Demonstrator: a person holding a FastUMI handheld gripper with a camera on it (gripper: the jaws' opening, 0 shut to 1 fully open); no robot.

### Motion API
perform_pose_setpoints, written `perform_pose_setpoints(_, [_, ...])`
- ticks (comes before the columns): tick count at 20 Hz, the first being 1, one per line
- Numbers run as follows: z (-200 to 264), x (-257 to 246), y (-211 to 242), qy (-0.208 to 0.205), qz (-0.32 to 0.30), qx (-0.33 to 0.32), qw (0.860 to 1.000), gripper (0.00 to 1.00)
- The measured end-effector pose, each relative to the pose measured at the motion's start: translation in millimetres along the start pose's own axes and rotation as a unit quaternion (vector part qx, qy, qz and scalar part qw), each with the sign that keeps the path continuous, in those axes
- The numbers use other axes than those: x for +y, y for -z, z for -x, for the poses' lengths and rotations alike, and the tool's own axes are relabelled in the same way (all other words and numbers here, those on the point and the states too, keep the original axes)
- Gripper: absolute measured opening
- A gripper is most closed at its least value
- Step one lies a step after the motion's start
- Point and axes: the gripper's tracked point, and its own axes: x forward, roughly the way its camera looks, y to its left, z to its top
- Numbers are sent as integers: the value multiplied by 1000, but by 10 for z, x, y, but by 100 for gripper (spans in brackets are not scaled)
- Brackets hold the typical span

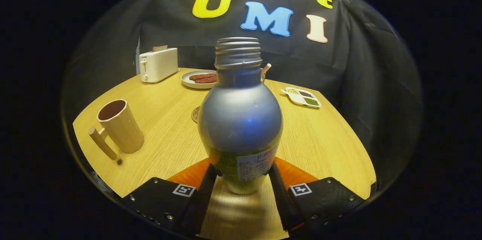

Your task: Take the bottle from table, then pour the juice into the cup, finally place the bottle on the coaster

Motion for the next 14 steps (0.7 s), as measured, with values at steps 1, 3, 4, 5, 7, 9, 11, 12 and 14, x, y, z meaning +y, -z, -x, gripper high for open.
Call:
perform_pose_setpoints(1, [7,6,-35,2,15,0,1000,76])
perform_pose_setpoints(3, [21,28,-114,5,45,-4,999,76])
perform_pose_setpoints(4, [25,38,-159,8,58,-6,998,76])
perform_pose_setpoints(5, [36,49,-195,9,69,-7,998,76])
perform_pose_setpoints(7, [44,79,-262,10,88,-9,996,76])
perform_pose_setpoints(9, [42,114,-327,14,111,-10,994,76])
perform_pose_setpoints(11, [57,162,-388,16,137,-10,990,76])
perform_pose_setpoints(12, [60,178,-419,19,152,-11,988,76])
perform_pose_setpoints(14, [78,210,-471,23,175,-11,984,76])
